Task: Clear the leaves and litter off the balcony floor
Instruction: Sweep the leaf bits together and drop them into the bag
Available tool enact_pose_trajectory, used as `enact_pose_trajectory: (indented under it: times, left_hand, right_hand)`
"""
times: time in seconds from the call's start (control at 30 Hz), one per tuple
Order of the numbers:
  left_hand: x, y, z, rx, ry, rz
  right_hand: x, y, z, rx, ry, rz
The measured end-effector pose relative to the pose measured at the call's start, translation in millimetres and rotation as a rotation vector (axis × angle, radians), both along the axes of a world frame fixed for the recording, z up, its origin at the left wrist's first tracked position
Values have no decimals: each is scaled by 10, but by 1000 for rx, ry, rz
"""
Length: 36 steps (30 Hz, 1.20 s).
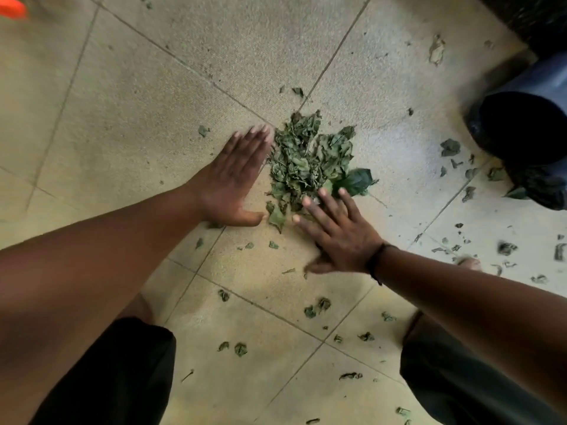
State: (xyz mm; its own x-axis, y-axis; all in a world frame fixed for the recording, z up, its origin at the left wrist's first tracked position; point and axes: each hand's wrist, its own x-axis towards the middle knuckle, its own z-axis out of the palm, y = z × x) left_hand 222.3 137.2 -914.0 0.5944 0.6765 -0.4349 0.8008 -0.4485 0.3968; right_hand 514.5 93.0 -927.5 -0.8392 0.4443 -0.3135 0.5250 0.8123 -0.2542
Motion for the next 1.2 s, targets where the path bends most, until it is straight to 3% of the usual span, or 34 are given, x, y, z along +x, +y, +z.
enact_pose_trajectory:
  times: [0.23,0.37,0.5,0.7,1.0,1.2]
  left_hand:
    - [229,87,19,-39,-50,67]
    - [116,70,-6,-37,50,-8]
    - [28,90,-1,-55,160,23]
    - [333,171,-10,-30,55,154]
    - [409,46,96,-102,10,324]
    - [-63,-298,247,-187,-166,484]
  right_hand:
    - [-87,321,30,113,100,-307]
    - [80,570,154,-58,-49,-449]
    - [-124,893,88,-119,-69,-314]
    - [-581,1112,7,-76,50,-33]
    - [-666,940,-28,-70,32,-50]
    - [-783,891,0,10,29,-40]
